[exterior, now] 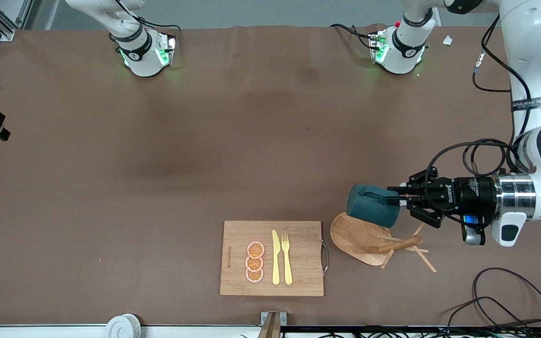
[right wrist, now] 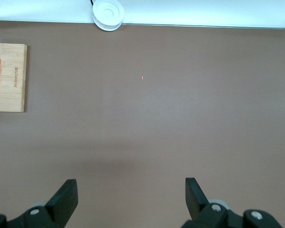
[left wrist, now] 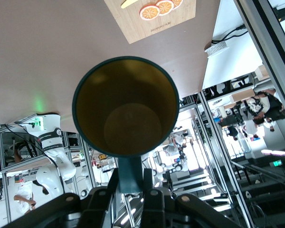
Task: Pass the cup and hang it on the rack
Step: 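Lower the mug handle onto a rack peg with the left gripper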
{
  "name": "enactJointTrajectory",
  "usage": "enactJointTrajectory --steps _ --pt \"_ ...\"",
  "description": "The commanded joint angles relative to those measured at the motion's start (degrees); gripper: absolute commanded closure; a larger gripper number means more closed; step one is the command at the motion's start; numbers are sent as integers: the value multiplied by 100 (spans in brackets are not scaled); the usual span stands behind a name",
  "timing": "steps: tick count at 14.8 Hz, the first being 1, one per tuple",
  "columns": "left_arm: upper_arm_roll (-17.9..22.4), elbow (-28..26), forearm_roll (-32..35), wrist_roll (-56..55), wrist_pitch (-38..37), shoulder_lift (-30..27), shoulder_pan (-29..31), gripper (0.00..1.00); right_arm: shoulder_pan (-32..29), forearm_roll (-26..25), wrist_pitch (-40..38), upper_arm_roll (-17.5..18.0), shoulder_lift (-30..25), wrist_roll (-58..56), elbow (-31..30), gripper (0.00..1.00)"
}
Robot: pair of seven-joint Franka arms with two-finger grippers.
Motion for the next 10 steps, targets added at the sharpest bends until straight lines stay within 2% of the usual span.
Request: enactJointTrajectory --steps 1,4,8,10 --pt "-52 16 -334 231 -75 156 51 100 -80 -88 -59 71 8 43 59 0" --pt "-52 16 -581 345 -75 437 200 100 -80 -88 -50 71 8 43 59 0" --pt "-52 7 -607 354 -75 552 209 100 -80 -88 -41 71 8 34 59 0" --pt "-52 7 -861 345 -22 640 165 100 -71 -88 -41 71 8 34 59 0"
